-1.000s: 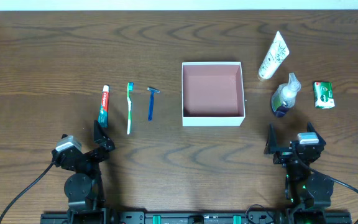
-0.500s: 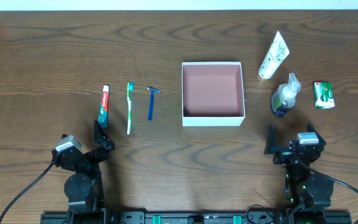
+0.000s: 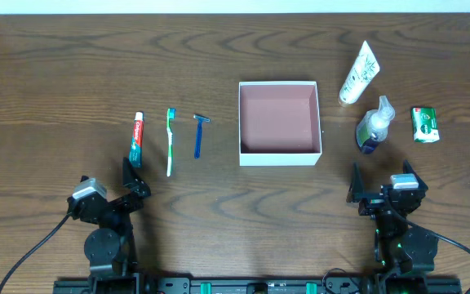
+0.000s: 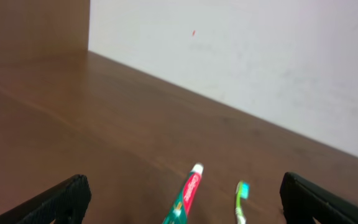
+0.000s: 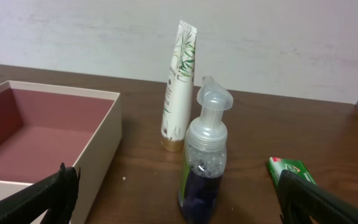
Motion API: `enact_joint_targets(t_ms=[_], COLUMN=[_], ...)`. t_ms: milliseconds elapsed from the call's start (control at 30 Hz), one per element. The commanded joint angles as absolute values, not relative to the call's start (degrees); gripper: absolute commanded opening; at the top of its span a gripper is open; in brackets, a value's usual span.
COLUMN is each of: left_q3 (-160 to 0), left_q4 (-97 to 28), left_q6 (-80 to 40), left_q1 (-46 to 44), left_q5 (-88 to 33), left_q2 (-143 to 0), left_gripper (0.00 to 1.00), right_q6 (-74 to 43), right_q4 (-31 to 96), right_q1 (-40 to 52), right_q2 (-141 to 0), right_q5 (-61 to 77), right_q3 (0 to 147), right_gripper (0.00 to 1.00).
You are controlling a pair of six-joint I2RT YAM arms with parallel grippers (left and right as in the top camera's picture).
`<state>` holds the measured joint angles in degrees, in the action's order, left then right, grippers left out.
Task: Pack container
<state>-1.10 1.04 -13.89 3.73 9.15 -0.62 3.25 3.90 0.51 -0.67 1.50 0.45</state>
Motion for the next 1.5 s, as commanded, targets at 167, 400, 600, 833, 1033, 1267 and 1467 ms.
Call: enact_joint_targets(t_ms=[167,400,600,833,1033,1267,1467], left_q3=[-4.89,-26.57,-55.46,-85.21,-91.72,-91.72,-91.7], left_q4=[12.75,0.1,-23.83,-52.18,-58.28,-58.17,-58.02], left_q6=[-12.32,-0.71,7.11,8.62,10.92,10.81,8.19], left_q1=[4.86,5.56,5.56,5.56,5.56,5.56,5.56], left_q5=[7.03,0.16,-3.88,-3.86,-3.79,-0.25,-0.23], left_q2=[-0.86,-15.57,-41.08,-72.27,-89.1,-102.28,-108.92], left_gripper=[0.98,0.98,0.98,0.98,0.98,0.98,0.98], right_q6=[3.92,3.92,3.92,3.92,3.92,3.92,3.92], right_q4=[4.14,4.14,4.14,4.14,4.14,4.14,4.14], right_q1=[1.52,1.52,1.52,1.52,1.52,1.52,1.52], right_q2=[-0.27,-0.27,-0.27,-0.27,-0.27,-0.27,-0.27], right_q5=[1.1,1.1,1.1,1.1,1.1,1.1,1.1], right_q3=[0.32,0.32,0.32,0.32,0.32,0.32,0.32], right_gripper=[0.99,0.99,0.99,0.99,0.99,0.99,0.99])
